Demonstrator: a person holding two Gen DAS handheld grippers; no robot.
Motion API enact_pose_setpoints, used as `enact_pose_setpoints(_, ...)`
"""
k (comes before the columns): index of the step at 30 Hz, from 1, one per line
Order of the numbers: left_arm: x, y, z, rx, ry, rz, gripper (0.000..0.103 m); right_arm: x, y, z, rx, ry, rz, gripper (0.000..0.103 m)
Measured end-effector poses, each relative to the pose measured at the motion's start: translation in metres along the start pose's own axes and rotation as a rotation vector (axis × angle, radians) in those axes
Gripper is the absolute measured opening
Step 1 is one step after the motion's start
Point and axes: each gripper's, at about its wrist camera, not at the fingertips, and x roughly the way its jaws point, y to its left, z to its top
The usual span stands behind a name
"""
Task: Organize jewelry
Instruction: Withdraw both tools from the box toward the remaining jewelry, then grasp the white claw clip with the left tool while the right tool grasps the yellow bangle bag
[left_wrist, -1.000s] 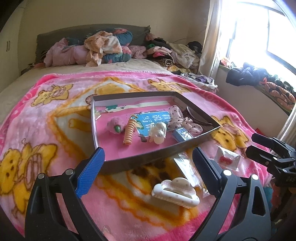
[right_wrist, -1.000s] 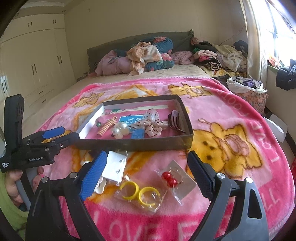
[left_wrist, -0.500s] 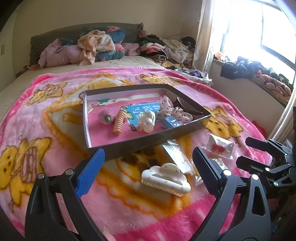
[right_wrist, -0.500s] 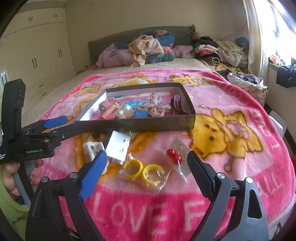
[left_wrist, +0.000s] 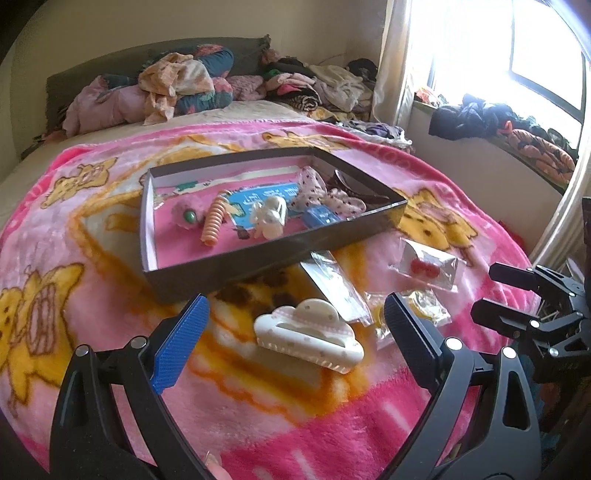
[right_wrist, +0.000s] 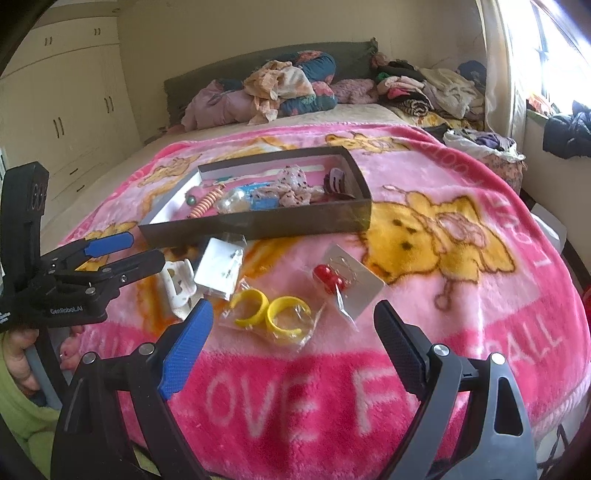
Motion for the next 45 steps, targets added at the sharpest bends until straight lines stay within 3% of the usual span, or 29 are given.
enact_pose_setpoints(16,0.04,-0.002,-0.017,0.05,0.111,0.004,0.087,0.039,-0.008,-0.005,0.089,0.164,0.033,0.086)
enact_pose_setpoints(29,0.051,0.003,-0.017,0.048,0.112,0.001,0.089,0.065,0.0,-0.003,0.103,0.224,-0.002,0.082)
enact_pose_setpoints(34,0.052,0.003,-0.016,0.042,0.111,0.0,0.089,0.066,0.009,-0.005,0.068,0.222,-0.02,0.071)
enact_pose_setpoints(38,0.054,0.004,-0.015,0.037,0.112,-0.004,0.089,0.064,0.009,-0.005,0.066,0.215,-0.025,0.054)
enact_pose_setpoints(40,0.054,0.004,-0.015,0.034,0.112,-0.006,0.088,0.062,0.007,-0.004,0.076,0.205,0.002,0.052)
enact_pose_setpoints(44,0.053,0.004,-0.015,0.038,0.109,0.003,0.068,0.058,0.008,-0.003,0.077,0.179,0.033,0.048)
enact_pose_setpoints(45,0.053,0.005,-0.015,0.04,0.11,0.006,0.068,0.056,0.008,-0.003,0.078,0.173,0.036,0.041)
